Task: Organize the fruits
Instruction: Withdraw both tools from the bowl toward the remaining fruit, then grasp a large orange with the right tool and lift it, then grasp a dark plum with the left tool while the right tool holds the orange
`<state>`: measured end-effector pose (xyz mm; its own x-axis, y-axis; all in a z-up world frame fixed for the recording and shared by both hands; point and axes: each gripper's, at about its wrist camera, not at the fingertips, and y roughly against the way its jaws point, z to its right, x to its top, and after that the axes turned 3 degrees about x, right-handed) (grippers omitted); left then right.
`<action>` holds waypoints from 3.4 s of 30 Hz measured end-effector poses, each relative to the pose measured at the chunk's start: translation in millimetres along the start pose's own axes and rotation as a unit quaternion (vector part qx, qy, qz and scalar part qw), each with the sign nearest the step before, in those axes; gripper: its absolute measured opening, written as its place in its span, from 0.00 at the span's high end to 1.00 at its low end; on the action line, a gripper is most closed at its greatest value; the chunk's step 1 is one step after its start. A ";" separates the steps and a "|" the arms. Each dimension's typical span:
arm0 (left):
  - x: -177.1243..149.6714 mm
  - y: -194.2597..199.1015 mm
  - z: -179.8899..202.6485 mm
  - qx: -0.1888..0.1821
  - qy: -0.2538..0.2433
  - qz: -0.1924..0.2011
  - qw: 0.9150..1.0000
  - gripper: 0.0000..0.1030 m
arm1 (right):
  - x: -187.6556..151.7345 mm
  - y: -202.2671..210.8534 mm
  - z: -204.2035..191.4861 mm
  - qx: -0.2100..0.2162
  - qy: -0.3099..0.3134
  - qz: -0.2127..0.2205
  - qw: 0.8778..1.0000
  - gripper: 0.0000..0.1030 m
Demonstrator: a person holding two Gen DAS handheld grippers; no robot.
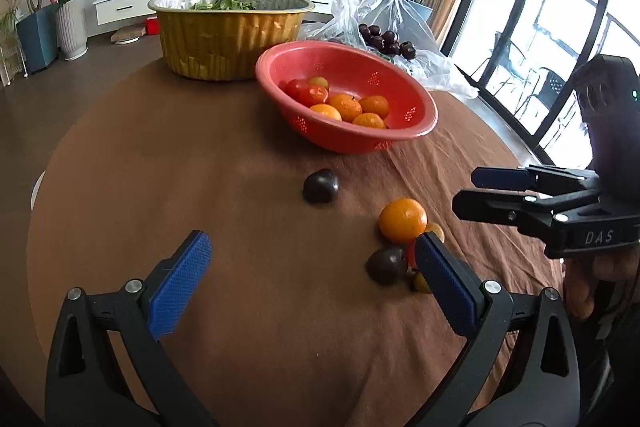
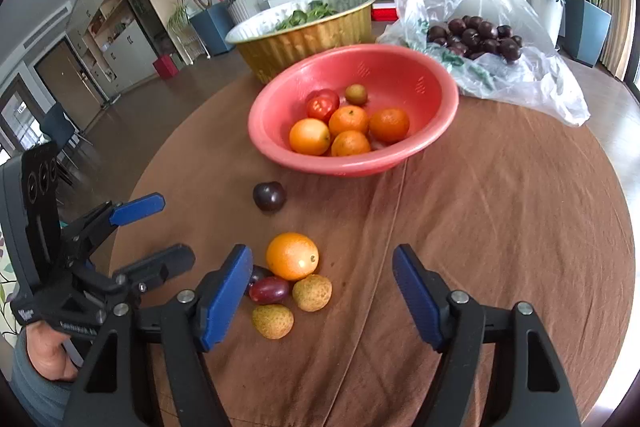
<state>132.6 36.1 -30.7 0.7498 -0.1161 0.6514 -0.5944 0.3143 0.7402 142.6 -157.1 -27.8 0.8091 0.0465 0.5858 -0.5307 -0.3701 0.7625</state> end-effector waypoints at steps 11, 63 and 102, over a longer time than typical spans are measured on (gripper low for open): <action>-7.4 -8.7 -11.7 -0.011 0.017 -0.009 1.000 0.00 | 5.9 -37.8 -16.4 -0.007 0.027 -0.059 0.998 0.39; 19.2 -24.0 -7.7 0.003 0.007 -0.021 1.000 0.00 | -12.3 -22.2 27.7 0.056 -0.088 0.000 0.995 0.61; 49.9 -97.4 34.3 0.039 -0.113 -0.074 0.990 0.73 | -24.3 -12.1 41.2 0.051 -0.095 0.033 0.994 0.61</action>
<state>218.0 -32.7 -64.5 0.7518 -0.3654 0.5488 -0.5095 0.2063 0.8353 139.7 -192.0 -62.6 0.8119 -0.1537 0.5633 -0.5635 -0.4586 0.6871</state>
